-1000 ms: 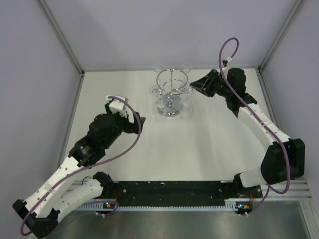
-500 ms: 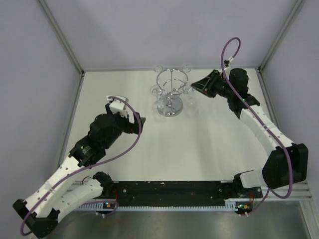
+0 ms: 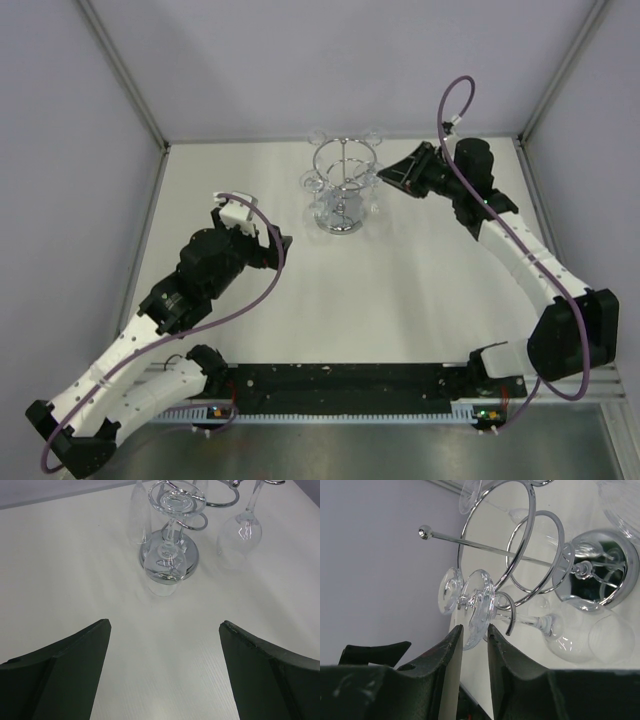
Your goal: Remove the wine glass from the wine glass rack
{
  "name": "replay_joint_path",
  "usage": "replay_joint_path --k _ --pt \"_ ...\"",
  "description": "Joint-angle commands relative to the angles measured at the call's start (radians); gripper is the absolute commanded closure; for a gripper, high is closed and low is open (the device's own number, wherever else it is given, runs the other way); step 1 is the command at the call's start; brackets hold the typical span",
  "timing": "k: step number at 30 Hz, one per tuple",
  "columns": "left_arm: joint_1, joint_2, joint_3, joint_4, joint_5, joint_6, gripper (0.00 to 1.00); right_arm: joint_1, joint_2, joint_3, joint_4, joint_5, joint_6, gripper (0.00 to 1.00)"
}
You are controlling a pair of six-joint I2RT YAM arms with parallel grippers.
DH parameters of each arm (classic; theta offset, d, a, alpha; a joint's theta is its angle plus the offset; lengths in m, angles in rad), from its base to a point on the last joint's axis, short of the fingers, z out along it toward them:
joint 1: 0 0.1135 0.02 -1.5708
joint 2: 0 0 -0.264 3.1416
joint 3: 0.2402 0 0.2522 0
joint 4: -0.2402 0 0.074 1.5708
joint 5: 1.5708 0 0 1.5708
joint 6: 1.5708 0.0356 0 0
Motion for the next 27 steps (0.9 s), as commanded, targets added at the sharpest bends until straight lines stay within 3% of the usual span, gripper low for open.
replay_joint_path --k 1,9,11,14,17,19,27 --pt "-0.001 -0.006 -0.006 0.026 -0.002 -0.01 0.04 0.031 0.006 0.069 0.054 -0.012 -0.011 0.75" --pt "-0.001 -0.011 -0.011 0.026 0.001 -0.013 0.04 0.033 0.019 0.054 0.079 -0.01 0.012 0.82" --pt "-0.001 -0.01 -0.011 0.025 0.003 -0.014 0.04 0.034 0.02 0.051 0.085 -0.007 0.018 0.75" --pt "-0.001 -0.011 -0.014 0.025 0.001 -0.014 0.04 0.033 0.028 0.042 0.102 -0.009 0.027 0.74" --pt "-0.001 -0.012 -0.016 0.023 0.003 -0.014 0.04 0.033 0.028 0.027 0.126 -0.006 0.044 0.83" --pt "-0.001 -0.01 -0.016 0.025 0.001 -0.014 0.04 0.033 0.031 0.022 0.134 -0.009 0.05 0.99" --pt "-0.001 -0.01 -0.017 0.023 -0.006 -0.016 0.04 0.033 0.005 -0.022 0.181 -0.014 0.084 1.0"
